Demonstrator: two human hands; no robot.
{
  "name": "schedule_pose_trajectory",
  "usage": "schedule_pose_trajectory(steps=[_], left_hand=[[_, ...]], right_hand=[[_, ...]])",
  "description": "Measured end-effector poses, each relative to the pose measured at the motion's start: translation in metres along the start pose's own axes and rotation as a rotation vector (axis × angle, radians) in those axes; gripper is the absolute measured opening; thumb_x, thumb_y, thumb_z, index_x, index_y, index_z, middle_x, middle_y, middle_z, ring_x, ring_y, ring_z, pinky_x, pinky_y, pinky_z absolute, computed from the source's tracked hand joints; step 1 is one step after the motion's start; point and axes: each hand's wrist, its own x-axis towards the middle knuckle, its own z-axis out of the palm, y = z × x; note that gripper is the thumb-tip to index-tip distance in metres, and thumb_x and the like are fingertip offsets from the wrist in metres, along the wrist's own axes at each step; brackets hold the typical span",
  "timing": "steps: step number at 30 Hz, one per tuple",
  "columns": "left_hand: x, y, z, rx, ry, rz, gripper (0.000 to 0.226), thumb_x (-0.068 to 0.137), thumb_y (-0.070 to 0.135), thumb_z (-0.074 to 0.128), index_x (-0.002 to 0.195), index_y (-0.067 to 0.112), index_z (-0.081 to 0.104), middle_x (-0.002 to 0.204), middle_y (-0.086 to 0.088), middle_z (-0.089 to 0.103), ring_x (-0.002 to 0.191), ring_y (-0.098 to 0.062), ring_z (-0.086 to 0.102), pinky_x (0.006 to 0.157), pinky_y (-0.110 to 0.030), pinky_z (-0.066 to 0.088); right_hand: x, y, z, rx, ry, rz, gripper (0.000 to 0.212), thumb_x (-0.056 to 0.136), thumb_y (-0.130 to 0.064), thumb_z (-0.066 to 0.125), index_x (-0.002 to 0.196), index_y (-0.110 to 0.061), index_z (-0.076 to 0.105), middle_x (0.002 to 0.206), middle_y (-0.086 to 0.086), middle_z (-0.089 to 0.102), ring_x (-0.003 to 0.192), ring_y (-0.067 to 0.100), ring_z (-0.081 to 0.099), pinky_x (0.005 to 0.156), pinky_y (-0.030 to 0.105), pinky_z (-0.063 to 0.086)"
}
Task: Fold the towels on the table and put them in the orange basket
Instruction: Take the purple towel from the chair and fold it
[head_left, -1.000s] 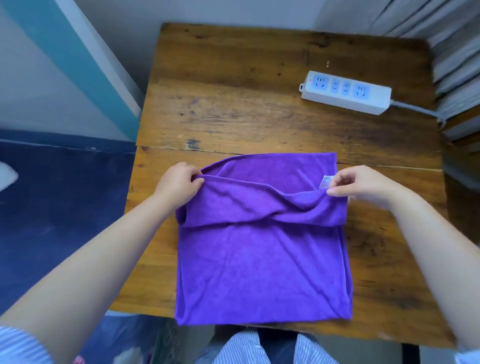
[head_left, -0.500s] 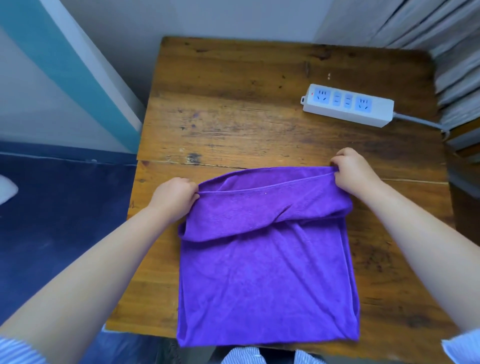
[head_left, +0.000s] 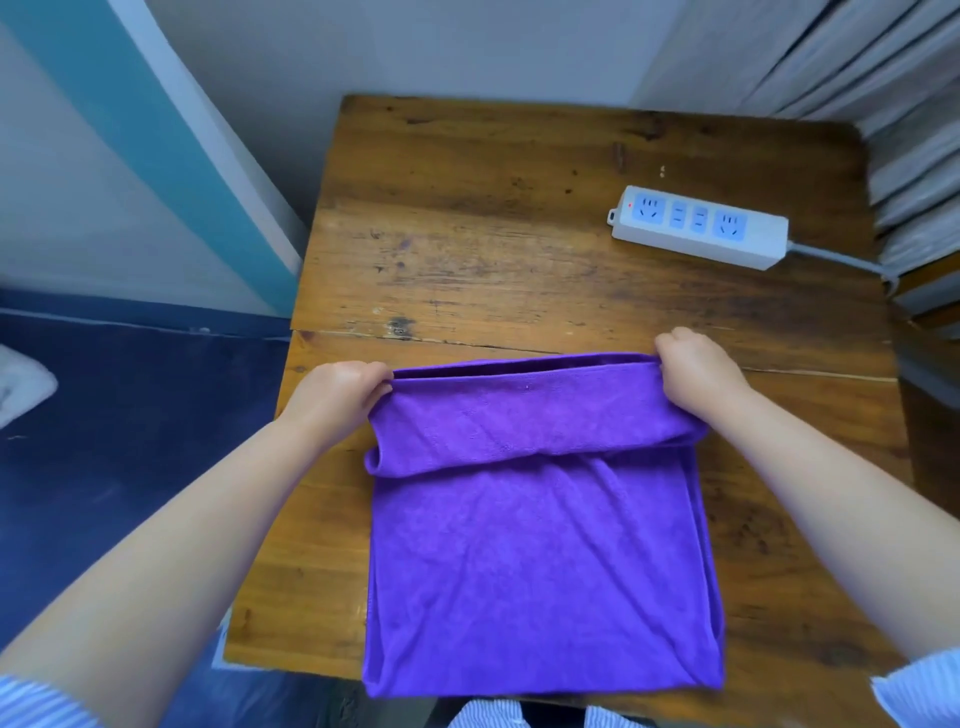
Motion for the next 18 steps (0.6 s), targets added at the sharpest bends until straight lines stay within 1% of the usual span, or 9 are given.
schedule_pose_trajectory(steps=[2, 3, 4, 6, 8, 12, 15, 16, 18], left_hand=[[-0.002, -0.001, -0.001, -0.002, 0.042, -0.010, 0.030, 0.093, 0.014, 0.051, 0.120, 0.003, 0.058, 0.108, -0.019, 0.068, 0.096, -0.037, 0.064, 0.075, -0.039, 0.051], [-0.003, -0.002, -0.001, 0.011, 0.083, 0.018, 0.027, 0.092, 0.011, 0.054, 0.116, 0.003, 0.061, 0.102, -0.021, 0.069, 0.090, -0.039, 0.066, 0.070, -0.040, 0.053], [-0.003, -0.003, -0.004, 0.028, 0.112, 0.072, 0.021, 0.088, 0.009, 0.056, 0.104, 0.002, 0.067, 0.089, -0.022, 0.071, 0.077, -0.039, 0.068, 0.059, -0.041, 0.055], [-0.004, -0.006, -0.009, 0.111, 0.162, 0.167, 0.014, 0.076, 0.010, 0.058, 0.074, 0.001, 0.070, 0.061, -0.016, 0.065, 0.050, -0.033, 0.064, 0.036, -0.035, 0.050], [-0.005, -0.008, -0.019, 0.180, 0.195, 0.180, 0.015, 0.071, 0.013, 0.059, 0.062, 0.003, 0.066, 0.052, -0.011, 0.060, 0.042, -0.029, 0.060, 0.031, -0.028, 0.042], [-0.009, 0.000, -0.056, 0.255, 0.279, 0.222, 0.015, 0.072, 0.007, 0.068, 0.060, 0.003, 0.062, 0.052, -0.010, 0.058, 0.045, -0.029, 0.060, 0.031, -0.026, 0.040], [-0.016, 0.011, -0.101, 0.267, 0.354, 0.205, 0.019, 0.068, -0.002, 0.077, 0.061, -0.001, 0.060, 0.056, -0.015, 0.060, 0.051, -0.033, 0.061, 0.035, -0.029, 0.043], [-0.017, 0.015, -0.117, 0.246, 0.395, 0.158, 0.015, 0.074, -0.001, 0.073, 0.065, -0.004, 0.061, 0.063, -0.019, 0.062, 0.060, -0.035, 0.063, 0.040, -0.034, 0.046], [-0.020, 0.020, -0.146, 0.174, 0.497, -0.002, 0.018, 0.090, 0.009, 0.056, 0.088, -0.007, 0.064, 0.088, -0.023, 0.063, 0.090, -0.038, 0.061, 0.063, -0.043, 0.050]], right_hand=[[-0.001, 0.004, 0.003, 0.007, 0.009, -0.020, 0.022, 0.087, 0.001, 0.043, 0.105, 0.007, 0.054, 0.112, 0.024, 0.051, 0.109, 0.038, 0.050, 0.086, 0.041, 0.043], [-0.001, 0.006, 0.004, 0.007, 0.014, -0.035, 0.021, 0.088, 0.001, 0.043, 0.104, 0.007, 0.055, 0.111, 0.024, 0.051, 0.109, 0.038, 0.049, 0.085, 0.041, 0.043], [-0.001, 0.008, 0.002, 0.012, 0.028, -0.048, 0.020, 0.088, 0.001, 0.042, 0.102, 0.008, 0.056, 0.110, 0.024, 0.050, 0.109, 0.038, 0.048, 0.085, 0.041, 0.043], [-0.004, 0.010, -0.001, 0.054, 0.081, -0.058, 0.020, 0.089, 0.000, 0.041, 0.100, 0.007, 0.057, 0.108, 0.025, 0.051, 0.107, 0.039, 0.048, 0.085, 0.042, 0.043], [-0.008, 0.011, -0.012, 0.112, 0.148, -0.024, 0.021, 0.091, -0.002, 0.041, 0.102, 0.004, 0.058, 0.109, 0.024, 0.055, 0.105, 0.038, 0.051, 0.084, 0.040, 0.044], [-0.017, 0.008, -0.049, 0.162, 0.239, 0.023, 0.018, 0.090, -0.002, 0.046, 0.101, 0.001, 0.060, 0.105, 0.020, 0.061, 0.099, 0.036, 0.056, 0.075, 0.031, 0.043], [-0.033, 0.016, -0.092, 0.232, 0.266, -0.080, 0.021, 0.089, -0.001, 0.048, 0.100, 0.004, 0.064, 0.107, 0.022, 0.064, 0.104, 0.034, 0.056, 0.085, 0.033, 0.042], [-0.040, 0.020, -0.108, 0.265, 0.303, -0.121, 0.021, 0.088, 0.001, 0.049, 0.101, 0.005, 0.066, 0.108, 0.023, 0.065, 0.106, 0.034, 0.057, 0.088, 0.033, 0.040], [-0.055, 0.024, -0.137, 0.308, 0.426, -0.197, 0.020, 0.085, 0.005, 0.054, 0.100, 0.009, 0.067, 0.104, 0.026, 0.066, 0.103, 0.037, 0.059, 0.089, 0.033, 0.038]])
